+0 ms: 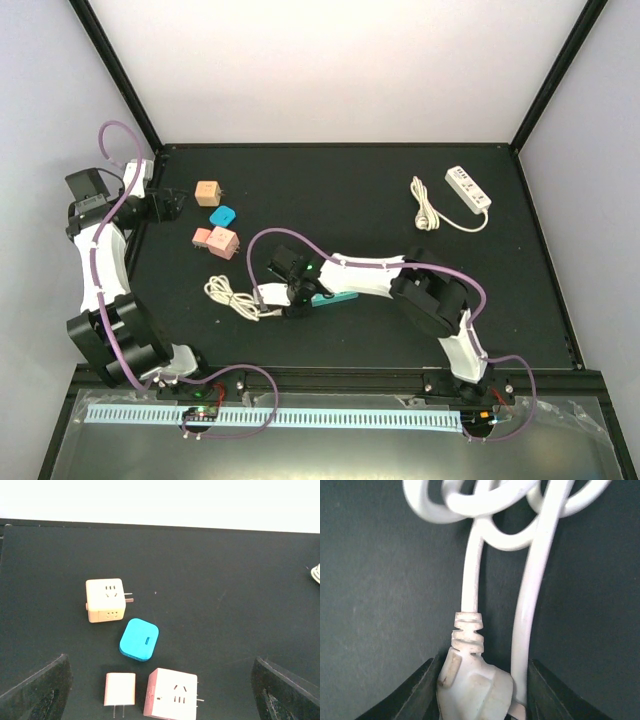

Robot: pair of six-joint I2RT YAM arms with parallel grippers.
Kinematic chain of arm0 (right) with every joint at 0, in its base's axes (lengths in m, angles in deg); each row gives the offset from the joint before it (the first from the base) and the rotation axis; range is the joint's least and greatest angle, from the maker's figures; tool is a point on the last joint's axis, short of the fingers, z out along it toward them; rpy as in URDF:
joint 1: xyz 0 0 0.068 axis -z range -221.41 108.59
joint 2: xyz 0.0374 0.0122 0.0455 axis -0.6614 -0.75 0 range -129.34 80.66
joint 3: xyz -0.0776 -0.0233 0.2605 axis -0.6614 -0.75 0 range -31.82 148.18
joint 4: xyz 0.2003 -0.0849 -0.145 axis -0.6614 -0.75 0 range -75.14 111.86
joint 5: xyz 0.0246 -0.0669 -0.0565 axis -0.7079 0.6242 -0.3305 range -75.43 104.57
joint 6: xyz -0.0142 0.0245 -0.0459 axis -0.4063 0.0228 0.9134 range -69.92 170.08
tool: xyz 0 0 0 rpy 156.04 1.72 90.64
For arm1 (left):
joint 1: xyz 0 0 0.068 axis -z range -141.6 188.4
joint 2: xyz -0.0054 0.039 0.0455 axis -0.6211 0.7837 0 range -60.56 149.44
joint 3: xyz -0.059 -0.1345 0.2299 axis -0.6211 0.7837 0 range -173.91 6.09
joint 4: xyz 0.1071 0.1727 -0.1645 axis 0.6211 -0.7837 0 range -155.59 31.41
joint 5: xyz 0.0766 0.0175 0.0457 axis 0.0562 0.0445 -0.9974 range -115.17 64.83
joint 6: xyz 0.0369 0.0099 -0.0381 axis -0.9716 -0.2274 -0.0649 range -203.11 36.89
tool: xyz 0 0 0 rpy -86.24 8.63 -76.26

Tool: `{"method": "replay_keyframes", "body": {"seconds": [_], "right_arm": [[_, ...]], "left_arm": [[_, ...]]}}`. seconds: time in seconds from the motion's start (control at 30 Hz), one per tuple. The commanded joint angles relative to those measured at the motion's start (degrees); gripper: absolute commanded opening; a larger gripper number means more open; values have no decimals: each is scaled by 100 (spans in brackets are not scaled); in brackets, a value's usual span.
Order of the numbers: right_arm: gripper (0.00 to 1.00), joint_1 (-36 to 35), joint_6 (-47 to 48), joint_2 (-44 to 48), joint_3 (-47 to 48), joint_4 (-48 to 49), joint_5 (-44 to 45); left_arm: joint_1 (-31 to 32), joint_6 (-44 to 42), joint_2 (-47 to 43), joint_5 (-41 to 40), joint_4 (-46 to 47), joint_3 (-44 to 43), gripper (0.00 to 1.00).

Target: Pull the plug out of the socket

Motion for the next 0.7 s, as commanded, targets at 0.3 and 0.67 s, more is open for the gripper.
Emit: {"method": "replay_keyframes", "body": {"seconds": [0.3,0.67], "right_arm": [[34,870,457,1005,-1251,-401,542],[33,2251,421,726,-865,-868,435]], "left_arm": [[-26,143,25,291,77,18,99],[-16,172,-17,382,125,86,99]]}}
